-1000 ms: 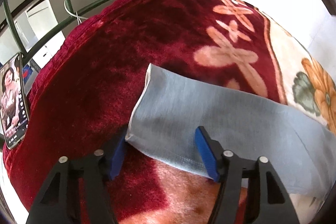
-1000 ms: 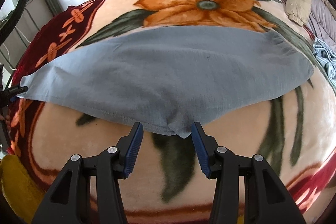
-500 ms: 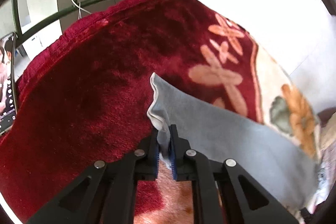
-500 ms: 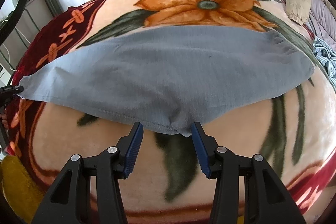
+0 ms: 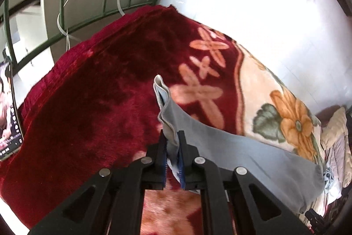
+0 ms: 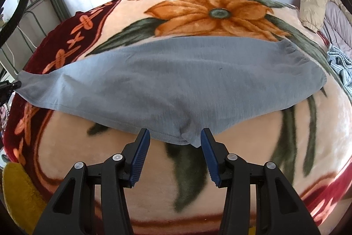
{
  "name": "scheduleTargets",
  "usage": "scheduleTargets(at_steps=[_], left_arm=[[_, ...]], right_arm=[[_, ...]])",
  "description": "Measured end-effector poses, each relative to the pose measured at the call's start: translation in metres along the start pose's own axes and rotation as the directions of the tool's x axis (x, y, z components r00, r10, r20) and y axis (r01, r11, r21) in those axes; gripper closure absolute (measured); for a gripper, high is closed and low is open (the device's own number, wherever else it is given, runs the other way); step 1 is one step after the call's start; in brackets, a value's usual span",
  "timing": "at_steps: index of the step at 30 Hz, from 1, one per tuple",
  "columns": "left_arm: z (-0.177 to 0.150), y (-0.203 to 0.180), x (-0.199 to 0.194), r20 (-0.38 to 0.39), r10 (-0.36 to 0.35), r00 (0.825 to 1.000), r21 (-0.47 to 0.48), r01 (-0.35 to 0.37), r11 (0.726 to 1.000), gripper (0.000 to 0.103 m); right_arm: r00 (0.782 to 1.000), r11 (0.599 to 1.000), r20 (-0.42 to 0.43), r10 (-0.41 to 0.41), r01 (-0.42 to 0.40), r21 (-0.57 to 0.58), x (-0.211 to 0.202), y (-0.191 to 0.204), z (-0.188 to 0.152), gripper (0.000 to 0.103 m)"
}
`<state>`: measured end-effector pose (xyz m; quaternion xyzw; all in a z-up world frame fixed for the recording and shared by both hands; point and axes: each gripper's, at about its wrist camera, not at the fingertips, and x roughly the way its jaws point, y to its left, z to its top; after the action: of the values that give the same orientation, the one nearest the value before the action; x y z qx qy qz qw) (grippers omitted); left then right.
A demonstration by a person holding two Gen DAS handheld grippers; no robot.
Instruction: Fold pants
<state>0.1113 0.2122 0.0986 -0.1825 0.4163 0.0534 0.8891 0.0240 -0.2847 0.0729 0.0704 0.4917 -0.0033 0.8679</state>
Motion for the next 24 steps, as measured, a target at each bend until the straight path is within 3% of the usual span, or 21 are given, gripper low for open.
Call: scheduleTargets(at_steps=[10, 24], left_arm=[[0.007, -0.077, -0.040, 0.046, -0.087, 0.995, 0.117, 0.082, 0.990, 0.095], [-0.028, -0.223, -0.027, -0.061, -0.191, 0.980, 0.289, 0.201, 0.936, 0.095]], right_arm=[[0.999, 0.999, 0.028, 0.041, -0.042, 0.030, -0.009, -0.013, -0.004, 0.054], [0.991, 0.988, 0.091, 0.095, -0.105, 0.112, -0.030, -0.048, -0.009, 0.054]])
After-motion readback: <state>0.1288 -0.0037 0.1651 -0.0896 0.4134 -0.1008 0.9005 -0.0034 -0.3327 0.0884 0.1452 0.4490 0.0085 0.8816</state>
